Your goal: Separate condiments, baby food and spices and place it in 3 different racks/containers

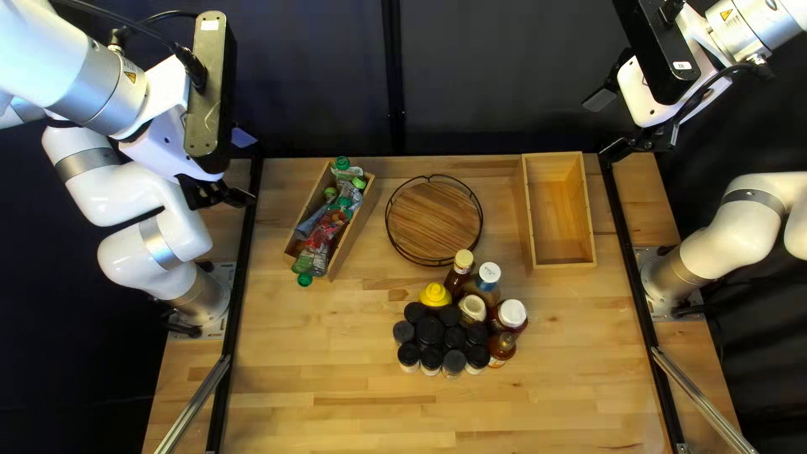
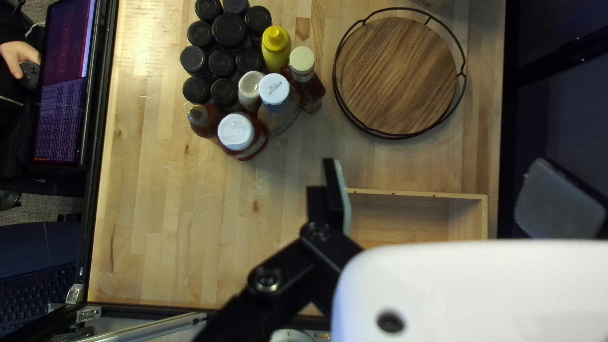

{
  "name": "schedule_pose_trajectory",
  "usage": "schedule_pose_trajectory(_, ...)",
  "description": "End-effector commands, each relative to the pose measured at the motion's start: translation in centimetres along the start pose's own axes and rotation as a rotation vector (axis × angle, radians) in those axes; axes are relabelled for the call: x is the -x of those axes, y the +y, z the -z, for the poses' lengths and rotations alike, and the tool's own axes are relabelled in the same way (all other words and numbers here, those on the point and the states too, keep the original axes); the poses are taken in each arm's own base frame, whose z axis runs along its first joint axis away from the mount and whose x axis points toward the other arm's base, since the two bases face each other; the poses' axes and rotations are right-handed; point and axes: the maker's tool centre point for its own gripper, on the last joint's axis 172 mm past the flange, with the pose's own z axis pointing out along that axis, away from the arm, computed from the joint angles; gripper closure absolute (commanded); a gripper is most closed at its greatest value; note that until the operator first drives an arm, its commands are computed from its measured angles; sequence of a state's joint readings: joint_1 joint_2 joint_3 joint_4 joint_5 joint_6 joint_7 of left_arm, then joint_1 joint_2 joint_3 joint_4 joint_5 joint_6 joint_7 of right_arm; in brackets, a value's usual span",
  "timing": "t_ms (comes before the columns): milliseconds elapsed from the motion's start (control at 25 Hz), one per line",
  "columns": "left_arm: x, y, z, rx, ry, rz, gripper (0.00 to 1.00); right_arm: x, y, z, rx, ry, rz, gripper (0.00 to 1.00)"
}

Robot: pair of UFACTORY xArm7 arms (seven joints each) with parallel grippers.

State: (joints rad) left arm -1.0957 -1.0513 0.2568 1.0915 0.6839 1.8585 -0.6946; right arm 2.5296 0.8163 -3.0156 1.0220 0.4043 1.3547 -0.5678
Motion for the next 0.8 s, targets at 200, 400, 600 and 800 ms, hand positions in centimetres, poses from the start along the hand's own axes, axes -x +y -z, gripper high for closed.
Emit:
schedule_pose_trajectory(200, 0.0, 0.0, 0.0, 0.000, 0.000, 0.000, 0.00, -0.1, -0.2, 0.2, 0.020, 0.001, 0.023, 0.00)
schedule_pose_trajectory(400, 0.0, 0.0, 0.0, 0.000, 0.000, 0.000, 0.00, -2.4, -1.0, -1.0, 0.008, 0.009, 0.035, 0.00)
schedule_pose_trajectory(600, 0.0, 0.0, 0.0, 0.000, 0.000, 0.000, 0.00, -4.6, -2.2, -3.3, -0.036, 0.008, 0.052, 0.00)
schedule_pose_trajectory(800, 0.0, 0.0, 0.0, 0.000, 0.000, 0.000, 0.00, -5.9, -5.0, -6.7, -0.083, -0.030, 0.065, 0.00)
